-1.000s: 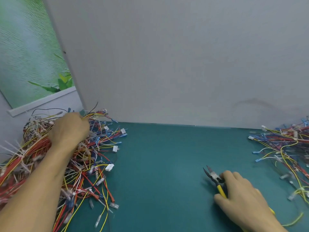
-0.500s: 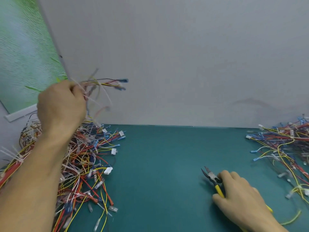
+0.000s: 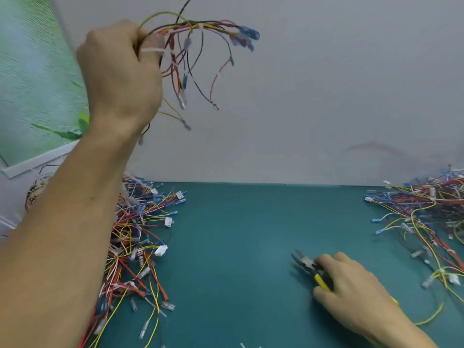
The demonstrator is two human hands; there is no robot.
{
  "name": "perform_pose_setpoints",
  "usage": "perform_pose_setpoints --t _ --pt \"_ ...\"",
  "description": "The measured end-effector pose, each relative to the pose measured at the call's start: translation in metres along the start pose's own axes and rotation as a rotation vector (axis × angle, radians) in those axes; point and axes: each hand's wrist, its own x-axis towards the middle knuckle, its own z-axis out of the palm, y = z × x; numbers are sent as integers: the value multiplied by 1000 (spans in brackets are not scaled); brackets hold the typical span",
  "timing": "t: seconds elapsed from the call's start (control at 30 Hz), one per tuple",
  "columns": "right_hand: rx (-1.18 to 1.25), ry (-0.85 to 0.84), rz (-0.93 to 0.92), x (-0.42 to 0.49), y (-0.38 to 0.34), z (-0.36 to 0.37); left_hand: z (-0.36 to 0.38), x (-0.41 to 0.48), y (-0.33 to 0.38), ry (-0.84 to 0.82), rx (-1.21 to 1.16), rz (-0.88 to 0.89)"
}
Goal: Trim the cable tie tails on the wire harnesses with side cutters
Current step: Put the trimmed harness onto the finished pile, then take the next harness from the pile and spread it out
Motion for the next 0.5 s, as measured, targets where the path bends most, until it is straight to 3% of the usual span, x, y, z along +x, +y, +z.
perform_pose_setpoints --t 0.2,0.27,0.4,0.5 --pt "82 -184 -188 -7 -18 -4 7 -8 8 -60 -90 -44" --pt "98 -175 -190 -8 -19 -5 6 -8 26 -82 -159 -55" --pt "159 -227 -164 -8 -17 -13 20 12 62 -318 -268 -242" --pt "299 -282 -114 -7 -16 -20 41 3 89 -392 -518 -170"
